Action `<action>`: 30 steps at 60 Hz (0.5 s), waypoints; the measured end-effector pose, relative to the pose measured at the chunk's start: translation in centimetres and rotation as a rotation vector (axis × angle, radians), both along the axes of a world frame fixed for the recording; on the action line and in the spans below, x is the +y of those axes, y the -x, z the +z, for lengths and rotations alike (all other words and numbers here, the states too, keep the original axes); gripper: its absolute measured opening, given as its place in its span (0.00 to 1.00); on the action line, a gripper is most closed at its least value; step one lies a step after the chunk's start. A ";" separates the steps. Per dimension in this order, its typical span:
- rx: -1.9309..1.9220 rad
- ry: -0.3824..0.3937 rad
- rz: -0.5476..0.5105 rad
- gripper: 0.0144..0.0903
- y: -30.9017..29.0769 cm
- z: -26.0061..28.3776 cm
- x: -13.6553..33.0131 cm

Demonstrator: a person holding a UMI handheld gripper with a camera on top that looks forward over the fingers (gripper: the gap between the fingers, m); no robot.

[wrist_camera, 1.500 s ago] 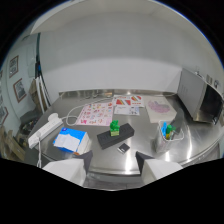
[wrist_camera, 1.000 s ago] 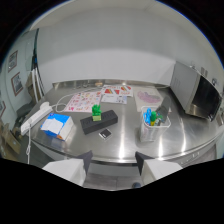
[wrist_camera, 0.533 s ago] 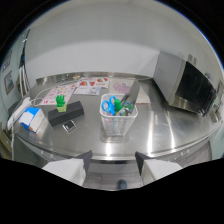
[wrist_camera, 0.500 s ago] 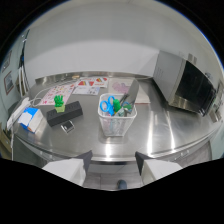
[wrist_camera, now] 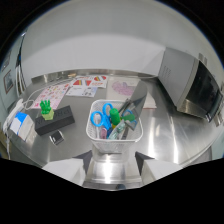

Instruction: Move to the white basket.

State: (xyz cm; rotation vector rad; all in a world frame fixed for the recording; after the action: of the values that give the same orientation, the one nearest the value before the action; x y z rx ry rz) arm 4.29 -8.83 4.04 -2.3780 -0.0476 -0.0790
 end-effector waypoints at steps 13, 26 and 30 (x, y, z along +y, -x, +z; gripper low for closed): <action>0.004 0.005 0.003 0.92 0.0 -0.2 1.0; -0.004 0.005 0.002 0.92 -0.3 -0.5 1.4; -0.004 0.005 0.004 0.92 -0.2 -0.5 1.4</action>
State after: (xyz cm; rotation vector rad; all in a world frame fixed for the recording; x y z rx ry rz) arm 4.52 -7.47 3.57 -2.3827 -0.0545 -0.0820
